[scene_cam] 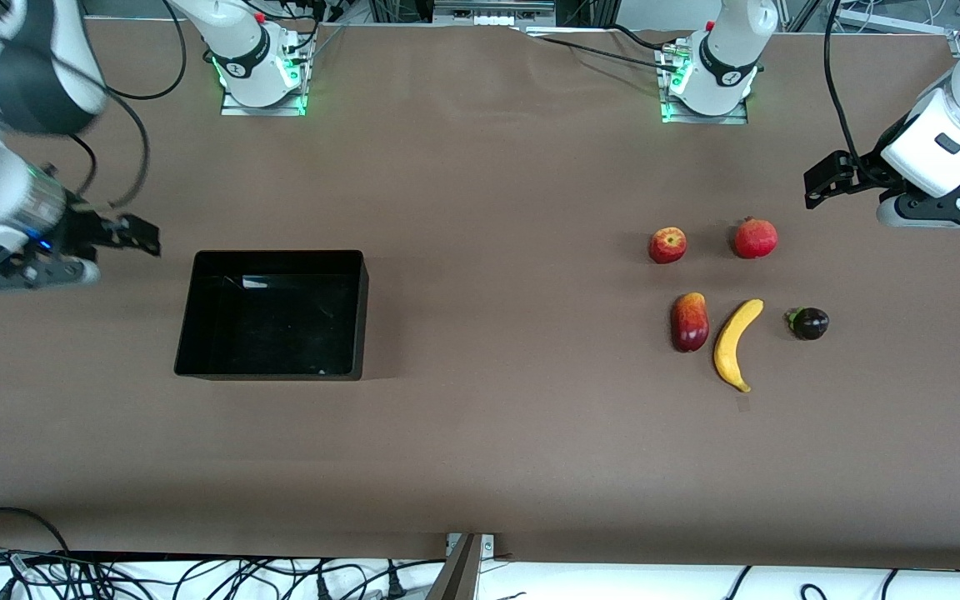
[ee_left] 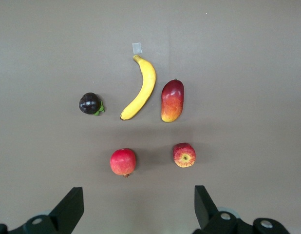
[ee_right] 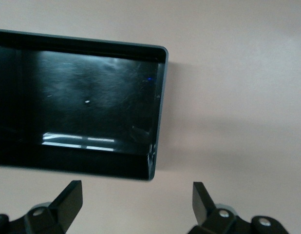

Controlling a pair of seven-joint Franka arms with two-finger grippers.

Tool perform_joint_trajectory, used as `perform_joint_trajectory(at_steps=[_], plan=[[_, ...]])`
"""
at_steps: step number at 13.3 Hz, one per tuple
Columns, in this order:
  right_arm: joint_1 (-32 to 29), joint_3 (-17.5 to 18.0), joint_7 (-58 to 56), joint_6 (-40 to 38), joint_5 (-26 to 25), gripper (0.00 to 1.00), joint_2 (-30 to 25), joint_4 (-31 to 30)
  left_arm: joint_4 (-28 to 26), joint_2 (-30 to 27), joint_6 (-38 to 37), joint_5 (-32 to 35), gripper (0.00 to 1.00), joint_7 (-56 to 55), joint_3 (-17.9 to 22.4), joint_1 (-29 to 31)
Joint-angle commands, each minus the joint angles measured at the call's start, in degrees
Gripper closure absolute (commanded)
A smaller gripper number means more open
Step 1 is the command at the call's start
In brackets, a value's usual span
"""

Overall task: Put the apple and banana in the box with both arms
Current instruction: 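Reach the right gripper toward the rim of the black box, then lower the right gripper and grasp the black box's rim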

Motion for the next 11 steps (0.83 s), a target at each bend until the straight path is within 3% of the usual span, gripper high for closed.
perform_joint_trajectory(at_steps=[1,6,8,10,11], plan=[[-0.42,-0.72,0.84,10.98,-0.2,0.0,2.43,-8.3,1.36,0.19,-1.33,-1.06,0.0,0.18,0.01,-0.01],[-0.78,-0.73,0.84,28.73,1.99,0.0,10.27,-14.45,1.36,0.19,-1.33,-0.97,0.0,0.62,0.1,0.08],[-0.78,-0.73,0.84,31.84,2.17,0.0,10.98,-16.48,1.36,0.19,-1.33,-0.97,0.0,0.7,0.1,0.08],[-0.78,-0.73,0.93,31.68,2.17,0.15,11.42,-16.75,1.36,0.19,-1.33,-0.97,0.0,0.7,0.1,0.08],[-0.78,-0.73,0.93,31.59,2.26,0.3,11.59,-16.75,1.36,0.19,-1.33,-0.97,0.0,0.71,0.1,0.08]])
